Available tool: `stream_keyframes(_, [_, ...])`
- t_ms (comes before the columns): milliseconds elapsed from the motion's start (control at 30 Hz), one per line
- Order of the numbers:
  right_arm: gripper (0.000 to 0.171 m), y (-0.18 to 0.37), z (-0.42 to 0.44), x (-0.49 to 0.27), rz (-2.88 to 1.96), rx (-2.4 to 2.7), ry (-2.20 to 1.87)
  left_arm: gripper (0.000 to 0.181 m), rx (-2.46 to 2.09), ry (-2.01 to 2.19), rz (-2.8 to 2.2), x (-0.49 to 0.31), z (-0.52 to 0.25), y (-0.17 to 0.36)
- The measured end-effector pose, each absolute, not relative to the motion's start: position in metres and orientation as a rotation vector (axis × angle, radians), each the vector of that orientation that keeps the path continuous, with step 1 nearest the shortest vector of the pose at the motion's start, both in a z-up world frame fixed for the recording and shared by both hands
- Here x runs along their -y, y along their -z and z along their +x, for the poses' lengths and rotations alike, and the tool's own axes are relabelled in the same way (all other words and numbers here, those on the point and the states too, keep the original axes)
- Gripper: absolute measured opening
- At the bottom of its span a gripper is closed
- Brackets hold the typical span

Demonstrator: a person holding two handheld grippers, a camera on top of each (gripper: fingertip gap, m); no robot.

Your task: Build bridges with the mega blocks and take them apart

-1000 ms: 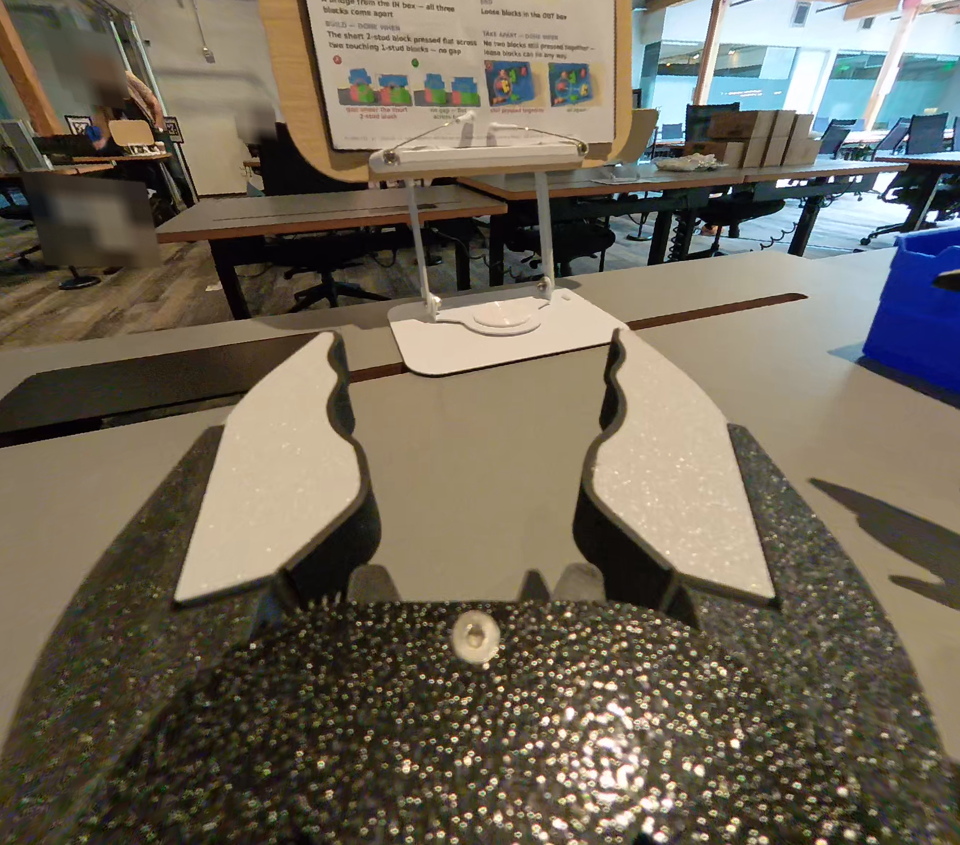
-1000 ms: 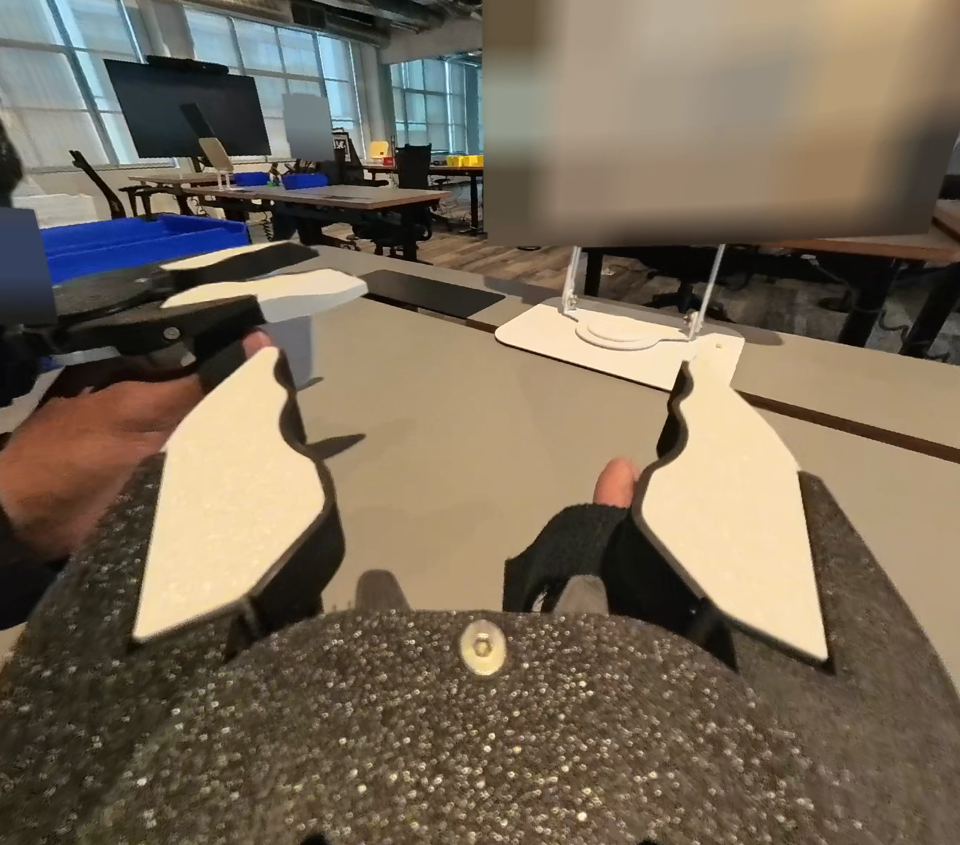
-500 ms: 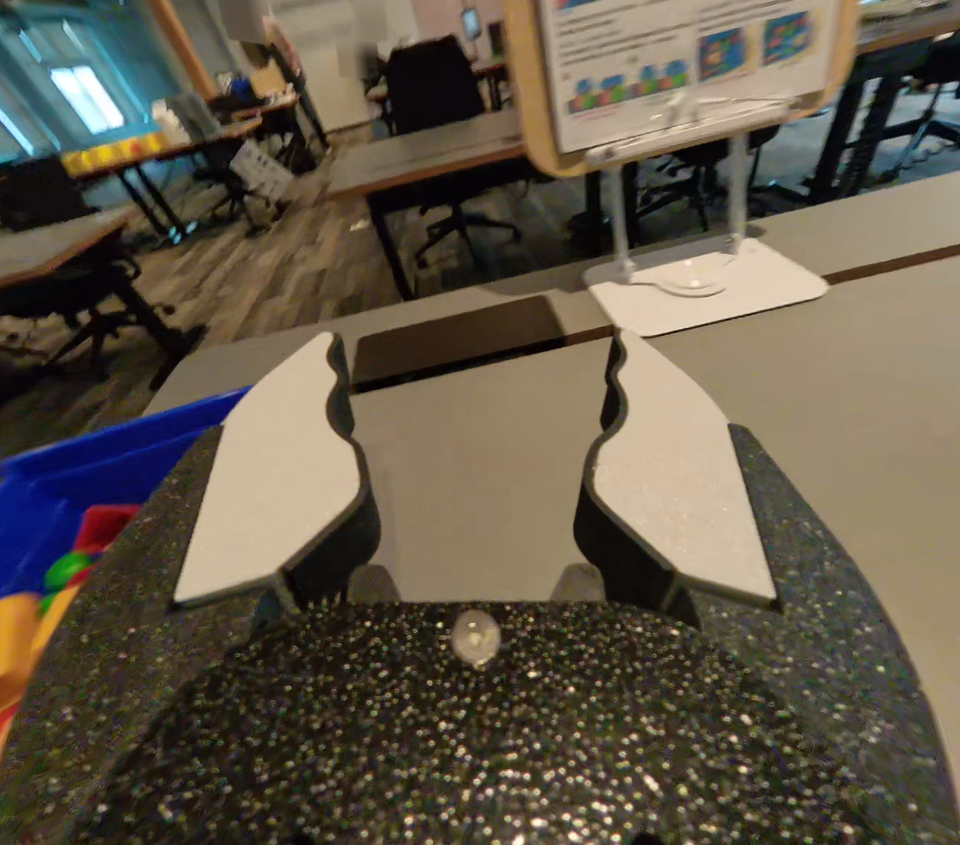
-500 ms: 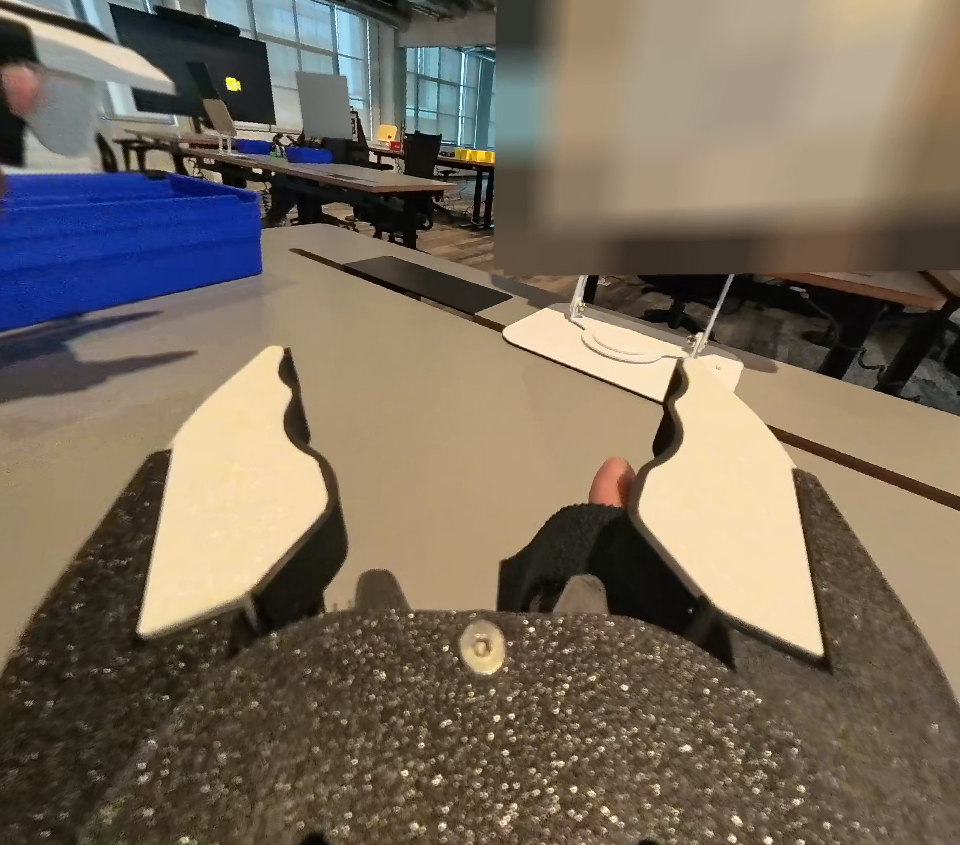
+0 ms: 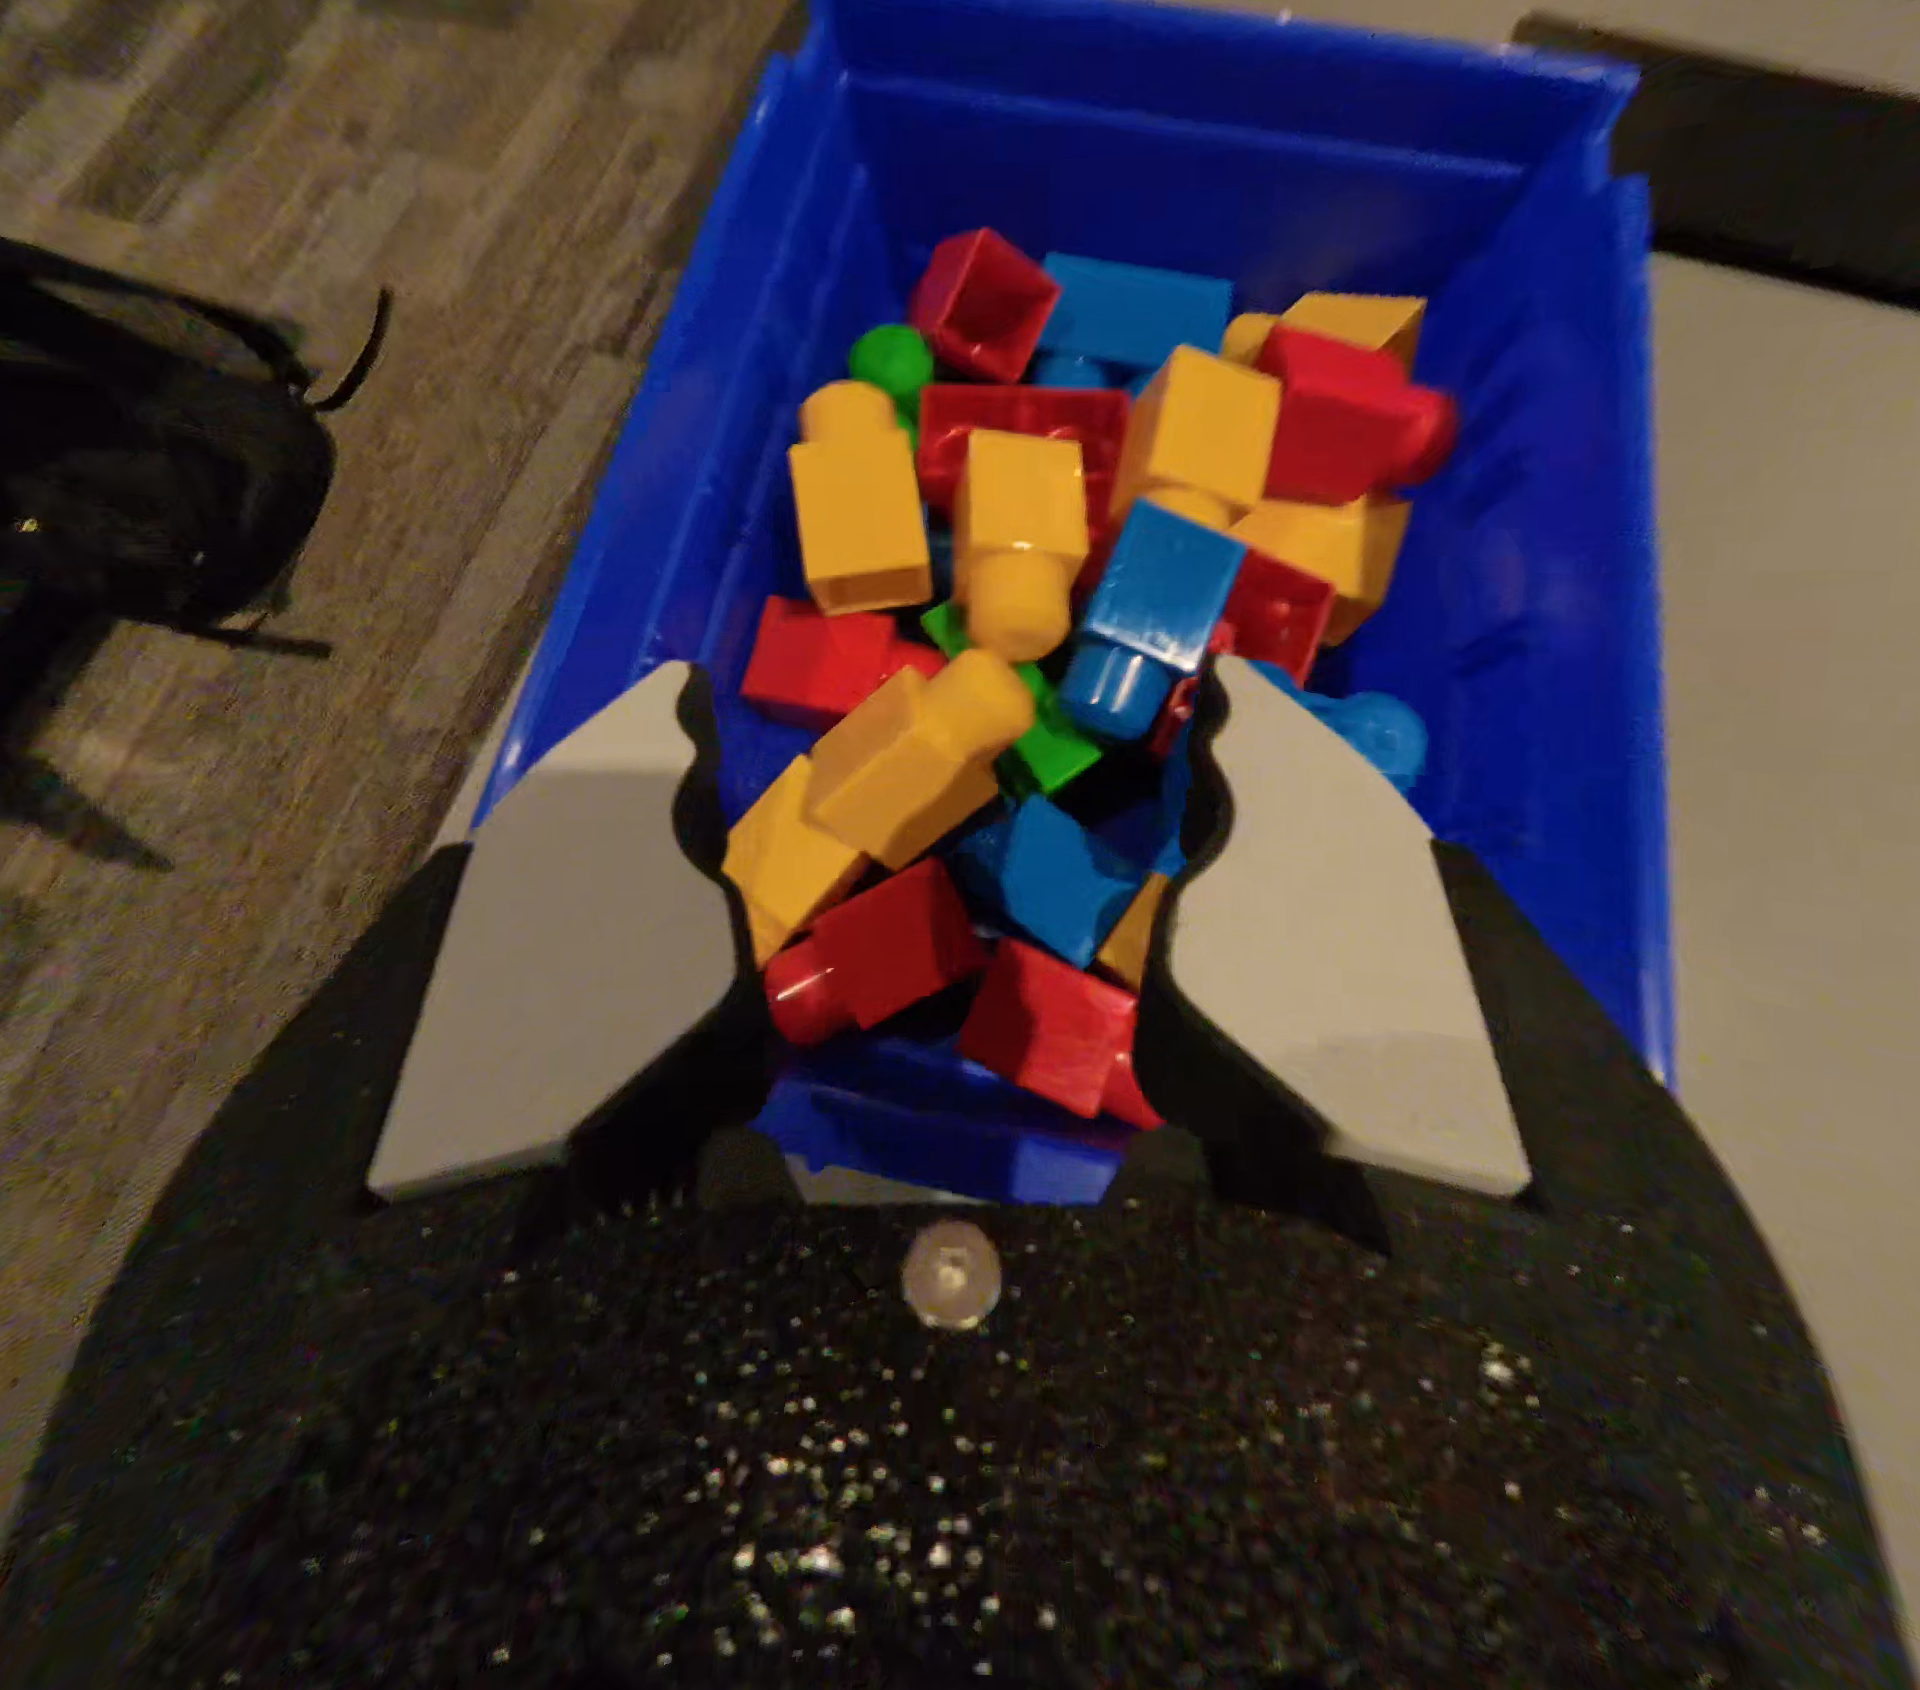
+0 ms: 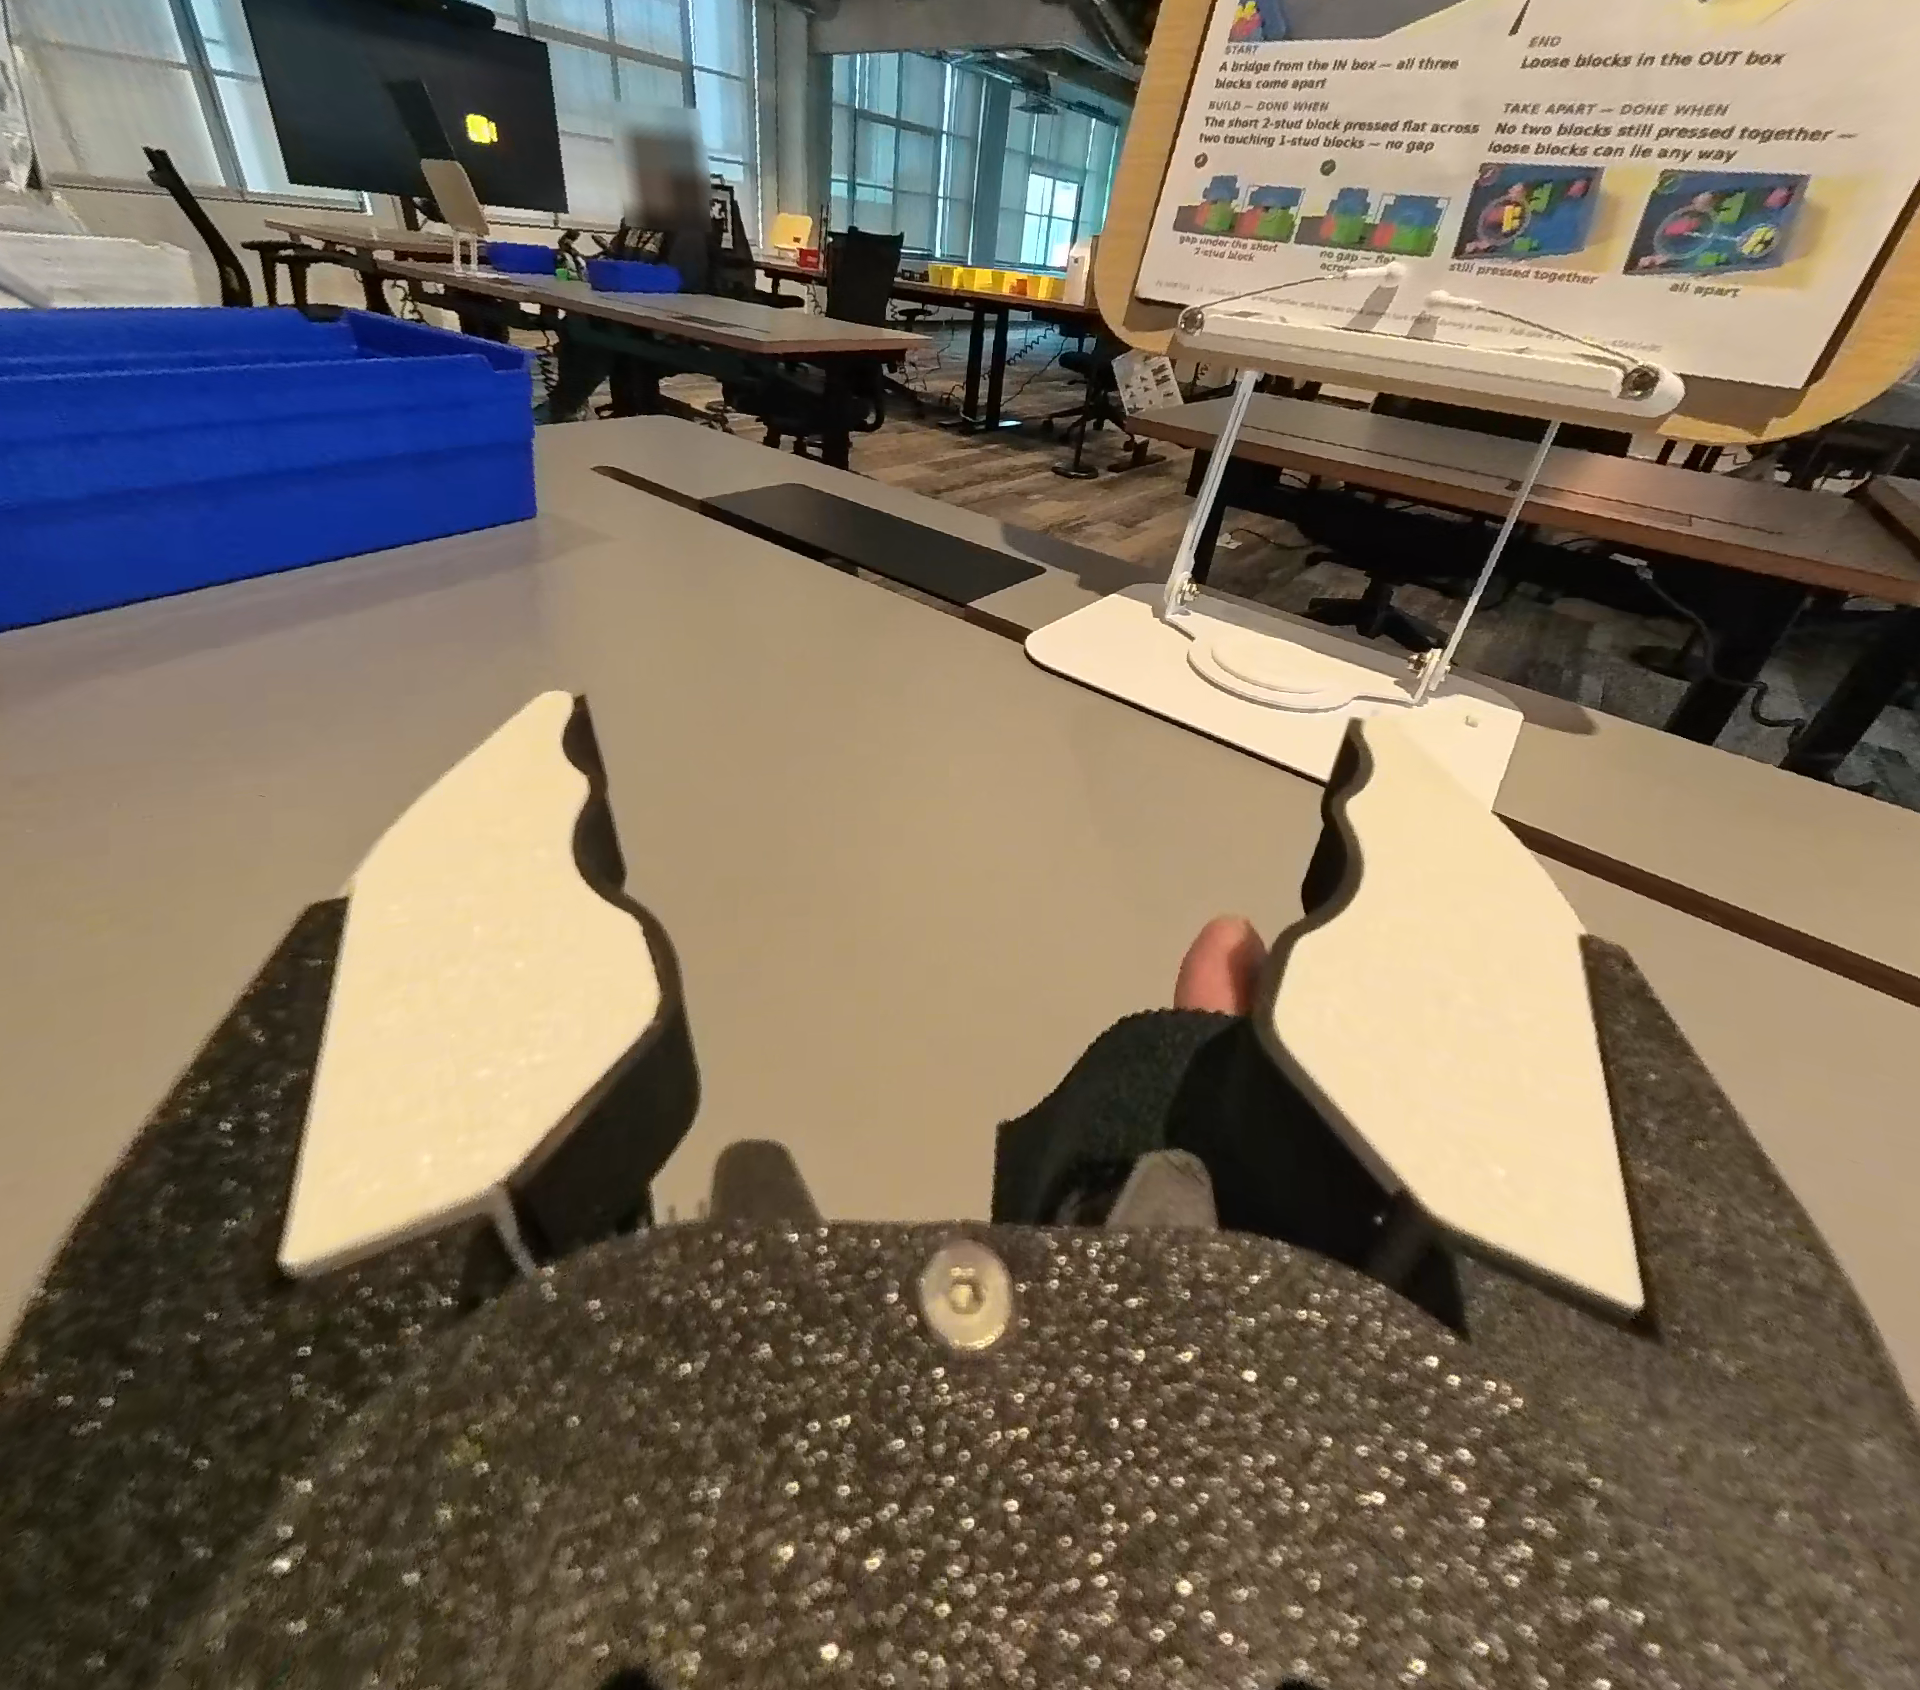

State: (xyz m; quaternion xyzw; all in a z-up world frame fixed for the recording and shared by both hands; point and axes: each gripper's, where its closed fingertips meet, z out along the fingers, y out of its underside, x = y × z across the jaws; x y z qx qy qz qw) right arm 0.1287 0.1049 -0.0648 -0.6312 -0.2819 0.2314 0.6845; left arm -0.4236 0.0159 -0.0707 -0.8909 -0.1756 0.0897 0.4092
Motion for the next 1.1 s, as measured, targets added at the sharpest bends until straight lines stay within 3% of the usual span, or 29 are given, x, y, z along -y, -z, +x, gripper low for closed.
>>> stream_keyframes(167, [0.129,0.064,0.128,-0.103,-1.407,0.637,-0.523,0.077,0.409,-0.233,-2.364,-0.011,-0.433,0.090])
stream_keyframes(300, [0.128,0.064,0.127,-0.102,-1.403,0.643,-0.529,0.080,0.312,-0.260,-2.452,-0.012,-0.433,0.102])
stream_keyframes(467, [0.127,0.064,0.126,-0.102,-1.404,0.647,-0.535,0.075,0.219,-0.068,-2.390,-0.030,-0.398,0.095])
stream_keyframes(733, [0.126,0.064,0.126,-0.101,-1.401,0.649,-0.539,0.084,0.139,-0.003,-2.463,-0.032,-0.367,0.111])
stream_keyframes(800, [0.126,0.064,0.126,-0.101,-1.400,0.649,-0.539,0.074,0.129,0.022,-2.486,-0.034,-0.363,0.120])
stream_keyframes(900, [0.126,0.063,0.126,-0.101,-1.399,0.648,-0.537,0.037,0.142,0.130,-2.490,-0.036,-0.354,0.126])
stream_keyframes(1100, [0.125,0.064,0.127,-0.102,-1.403,0.643,-0.540,0.036,0.196,0.091,-2.314,-0.041,-0.354,0.089])
